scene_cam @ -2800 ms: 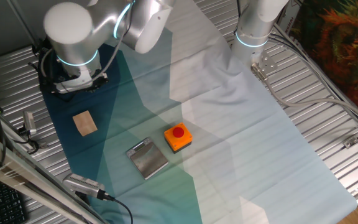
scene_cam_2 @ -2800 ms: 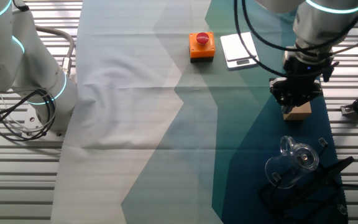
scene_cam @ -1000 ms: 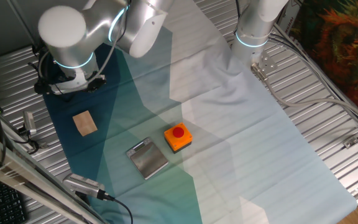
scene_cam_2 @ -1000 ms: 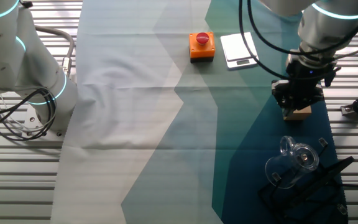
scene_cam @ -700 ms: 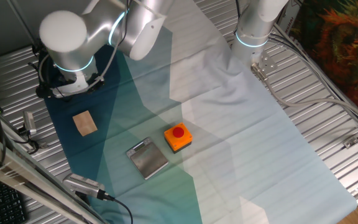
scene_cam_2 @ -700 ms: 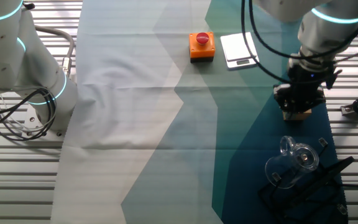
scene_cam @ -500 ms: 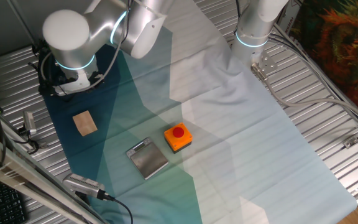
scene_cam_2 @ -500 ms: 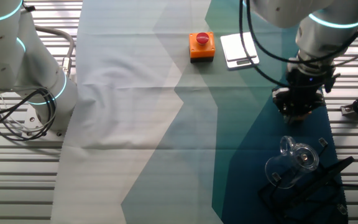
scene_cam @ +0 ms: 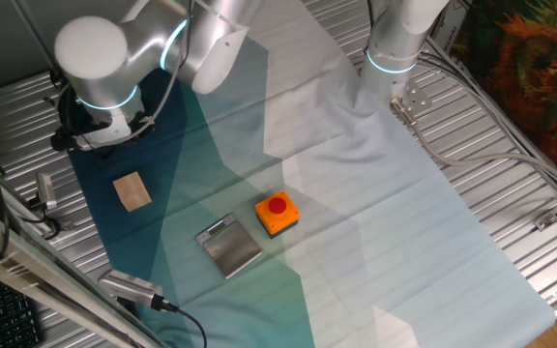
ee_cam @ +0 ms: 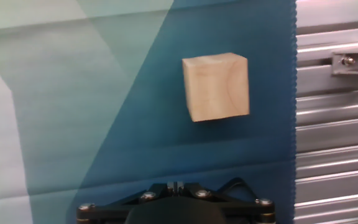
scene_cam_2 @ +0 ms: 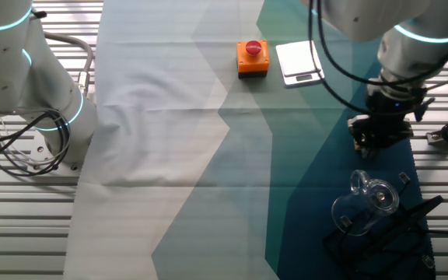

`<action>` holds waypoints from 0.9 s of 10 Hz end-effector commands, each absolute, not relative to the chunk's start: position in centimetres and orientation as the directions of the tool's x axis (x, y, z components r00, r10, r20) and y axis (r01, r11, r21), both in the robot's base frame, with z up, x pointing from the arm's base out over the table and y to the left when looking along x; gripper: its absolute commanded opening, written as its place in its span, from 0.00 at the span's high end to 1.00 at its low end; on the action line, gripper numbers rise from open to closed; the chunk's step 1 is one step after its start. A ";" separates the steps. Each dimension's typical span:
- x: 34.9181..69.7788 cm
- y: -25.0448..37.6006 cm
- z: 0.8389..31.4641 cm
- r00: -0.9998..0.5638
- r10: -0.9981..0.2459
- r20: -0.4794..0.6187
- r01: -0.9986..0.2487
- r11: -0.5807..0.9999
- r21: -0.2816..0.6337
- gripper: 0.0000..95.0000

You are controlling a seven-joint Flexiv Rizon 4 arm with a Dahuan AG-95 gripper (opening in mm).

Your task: Take the cup off the cup rack

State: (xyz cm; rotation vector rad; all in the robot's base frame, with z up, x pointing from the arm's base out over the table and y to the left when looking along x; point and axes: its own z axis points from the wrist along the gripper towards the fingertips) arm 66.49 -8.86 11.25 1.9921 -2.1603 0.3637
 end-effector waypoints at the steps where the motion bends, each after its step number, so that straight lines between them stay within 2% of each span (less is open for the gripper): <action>1: 66.7 -9.1 11.0 -0.081 -0.953 0.292 -0.996 0.067 -0.059 1.00; 9: 66.8 -10.0 10.1 -0.044 -0.947 0.319 -0.998 0.028 -0.054 1.00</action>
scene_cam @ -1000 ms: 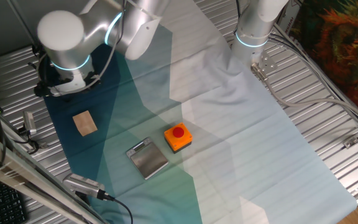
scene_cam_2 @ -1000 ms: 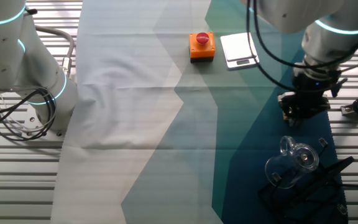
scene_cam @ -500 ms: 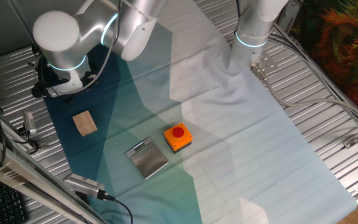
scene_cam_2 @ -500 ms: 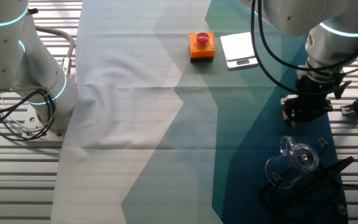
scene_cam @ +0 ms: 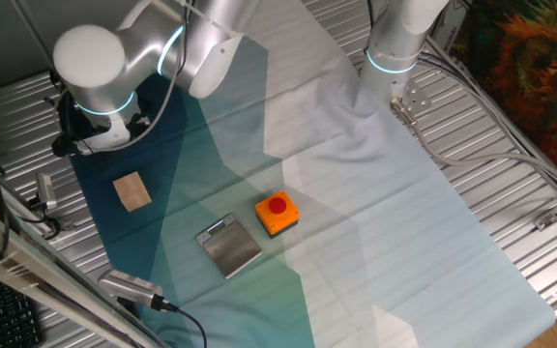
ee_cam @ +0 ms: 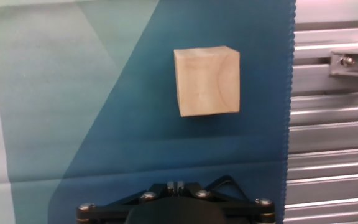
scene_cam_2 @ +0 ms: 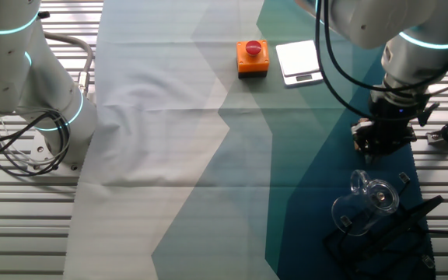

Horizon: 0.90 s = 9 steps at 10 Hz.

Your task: Take the cup off the cup rack

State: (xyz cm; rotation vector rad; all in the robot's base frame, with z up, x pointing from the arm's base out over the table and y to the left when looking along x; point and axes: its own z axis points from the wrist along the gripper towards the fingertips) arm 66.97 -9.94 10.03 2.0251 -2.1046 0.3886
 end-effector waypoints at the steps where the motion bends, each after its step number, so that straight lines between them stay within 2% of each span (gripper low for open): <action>1: 66.7 -10.2 10.1 -0.040 -0.947 0.318 -0.998 0.025 -0.053 0.80; 9: 66.5 -10.7 9.7 -0.050 -0.947 0.316 -0.998 0.032 -0.063 0.80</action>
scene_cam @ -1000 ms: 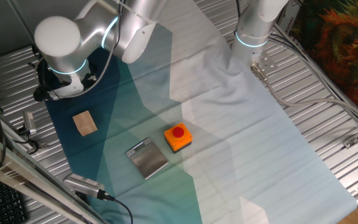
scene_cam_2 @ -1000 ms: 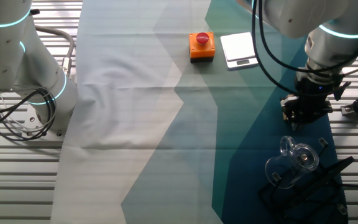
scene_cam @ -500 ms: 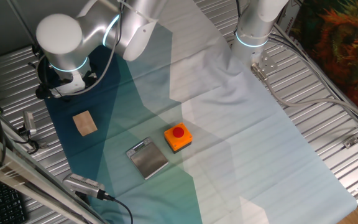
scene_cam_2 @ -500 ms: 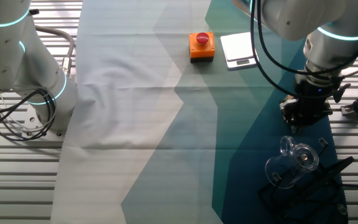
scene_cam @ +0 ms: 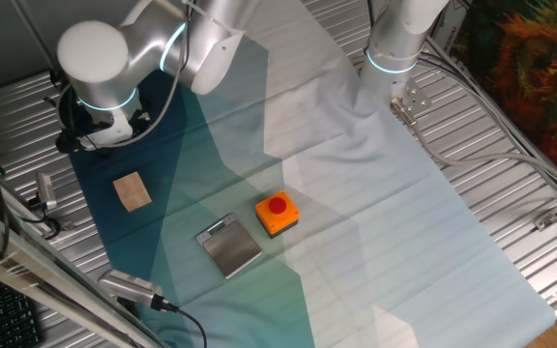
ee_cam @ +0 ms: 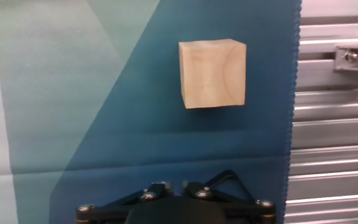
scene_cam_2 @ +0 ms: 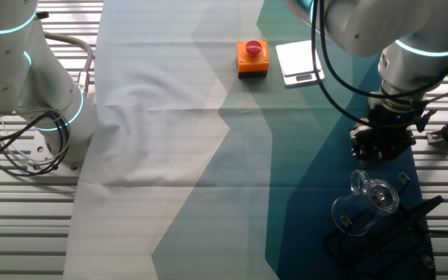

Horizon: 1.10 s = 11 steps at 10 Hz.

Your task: Take the cup off the cup rack

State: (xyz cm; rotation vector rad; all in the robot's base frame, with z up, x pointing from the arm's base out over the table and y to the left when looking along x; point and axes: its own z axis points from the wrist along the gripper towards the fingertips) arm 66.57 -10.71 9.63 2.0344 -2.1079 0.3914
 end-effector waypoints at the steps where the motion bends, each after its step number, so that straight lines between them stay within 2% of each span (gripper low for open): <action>1: 66.4 -10.9 9.6 -0.056 -0.948 0.314 -0.997 0.037 -0.065 0.80; 11: 64.5 -11.9 9.2 -0.069 -0.950 0.304 -0.997 0.052 -0.062 0.80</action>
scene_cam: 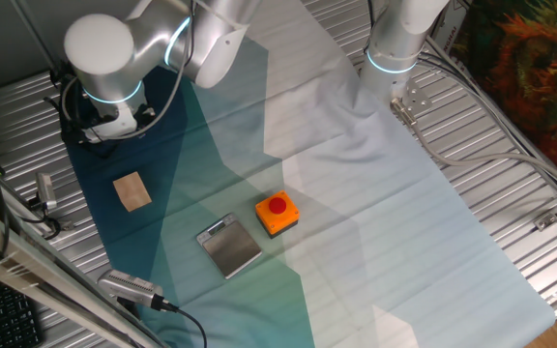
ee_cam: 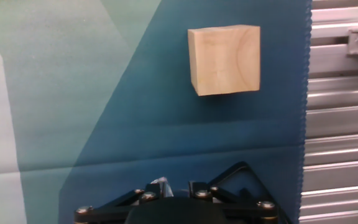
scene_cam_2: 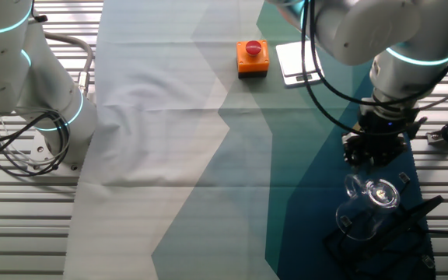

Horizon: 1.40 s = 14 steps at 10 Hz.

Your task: Take the cup off the cup rack

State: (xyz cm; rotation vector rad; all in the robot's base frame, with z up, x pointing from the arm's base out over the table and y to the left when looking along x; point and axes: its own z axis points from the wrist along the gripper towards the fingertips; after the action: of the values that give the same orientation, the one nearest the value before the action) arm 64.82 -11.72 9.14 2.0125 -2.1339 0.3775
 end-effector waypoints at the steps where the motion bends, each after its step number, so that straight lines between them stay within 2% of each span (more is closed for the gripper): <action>1: 64.1 -11.9 9.2 -0.071 -0.950 0.304 -0.997 0.055 -0.063 0.80; 10: 64.0 -10.7 9.8 -0.082 -0.952 0.294 -0.997 0.077 -0.029 0.80; 14: 63.1 -10.0 9.2 -0.010 -0.945 0.328 -1.000 0.009 -0.005 0.80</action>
State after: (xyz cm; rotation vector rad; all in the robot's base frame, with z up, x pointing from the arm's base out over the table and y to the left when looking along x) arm 63.11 -10.06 9.40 2.0310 -2.0712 0.3249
